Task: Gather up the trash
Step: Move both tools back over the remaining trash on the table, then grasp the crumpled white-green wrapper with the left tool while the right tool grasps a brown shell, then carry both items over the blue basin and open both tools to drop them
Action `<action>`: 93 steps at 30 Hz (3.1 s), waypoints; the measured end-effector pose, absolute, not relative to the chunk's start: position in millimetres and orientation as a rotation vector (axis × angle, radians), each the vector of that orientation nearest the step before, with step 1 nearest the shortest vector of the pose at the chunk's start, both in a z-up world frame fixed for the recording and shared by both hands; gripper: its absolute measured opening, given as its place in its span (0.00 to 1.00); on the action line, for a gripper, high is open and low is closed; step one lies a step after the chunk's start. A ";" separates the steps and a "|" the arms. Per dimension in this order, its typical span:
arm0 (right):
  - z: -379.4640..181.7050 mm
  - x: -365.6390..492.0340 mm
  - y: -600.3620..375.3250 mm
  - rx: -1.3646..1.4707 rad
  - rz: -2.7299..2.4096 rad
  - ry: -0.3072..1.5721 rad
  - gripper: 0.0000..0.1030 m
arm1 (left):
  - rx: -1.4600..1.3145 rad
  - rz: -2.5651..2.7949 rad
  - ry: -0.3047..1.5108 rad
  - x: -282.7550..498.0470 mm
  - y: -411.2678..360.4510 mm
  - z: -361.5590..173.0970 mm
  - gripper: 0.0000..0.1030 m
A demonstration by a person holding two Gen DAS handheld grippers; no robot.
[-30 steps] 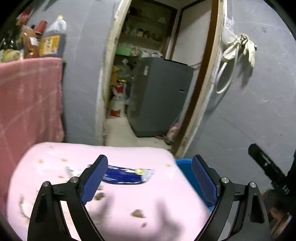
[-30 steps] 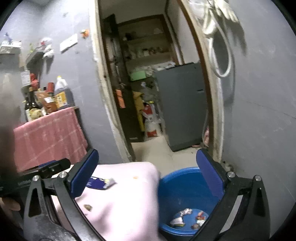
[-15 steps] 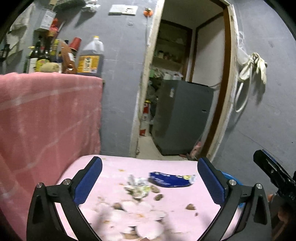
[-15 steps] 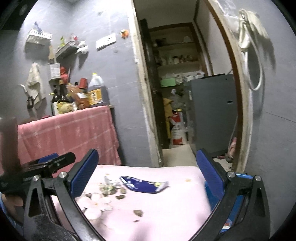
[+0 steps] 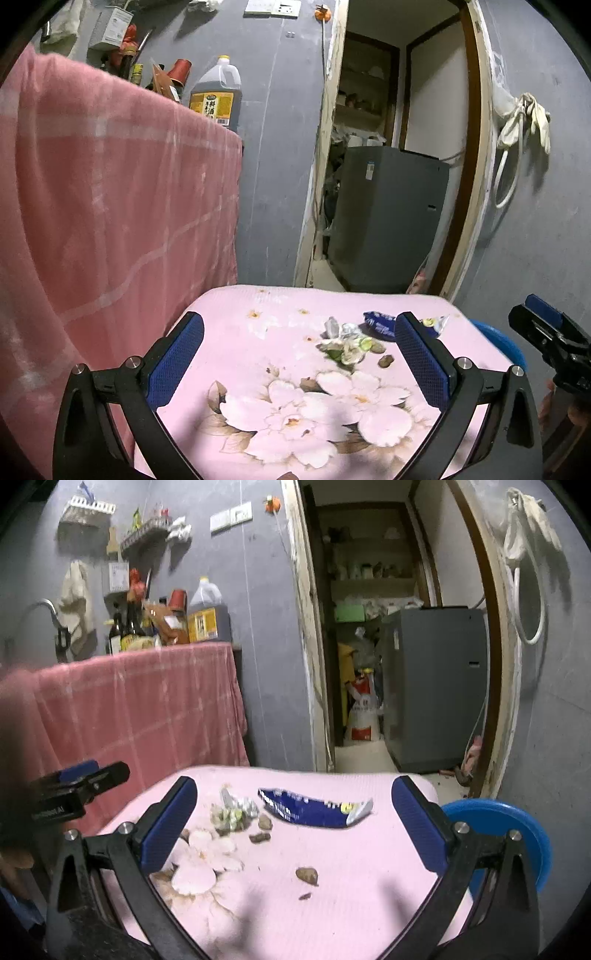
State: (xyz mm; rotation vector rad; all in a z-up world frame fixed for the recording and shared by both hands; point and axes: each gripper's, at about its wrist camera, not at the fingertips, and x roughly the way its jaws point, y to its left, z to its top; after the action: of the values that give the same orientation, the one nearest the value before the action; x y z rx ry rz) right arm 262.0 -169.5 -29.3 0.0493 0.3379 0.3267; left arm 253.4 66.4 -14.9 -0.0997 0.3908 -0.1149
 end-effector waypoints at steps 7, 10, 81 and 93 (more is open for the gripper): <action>-48.5 274.0 -165.3 0.013 0.324 0.439 1.00 | -0.076 -0.130 0.432 267.8 63.4 -31.0 0.98; -58.7 283.0 -169.1 0.036 0.333 0.501 1.00 | -0.072 -0.165 0.478 277.4 59.6 -36.8 0.98; -86.1 303.0 -185.7 0.128 0.396 0.666 0.19 | -0.134 -0.481 0.782 318.6 -11.4 -55.2 0.15; -50.2 278.6 -226.0 0.177 0.312 0.452 0.19 | -0.181 -0.545 0.635 315.1 -43.5 -16.4 0.15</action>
State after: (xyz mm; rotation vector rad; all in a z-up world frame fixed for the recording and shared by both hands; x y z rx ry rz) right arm 278.6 -226.0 -50.2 0.1765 0.4520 0.3119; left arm 315.1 -43.5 -16.4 -0.1808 0.6352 -0.5452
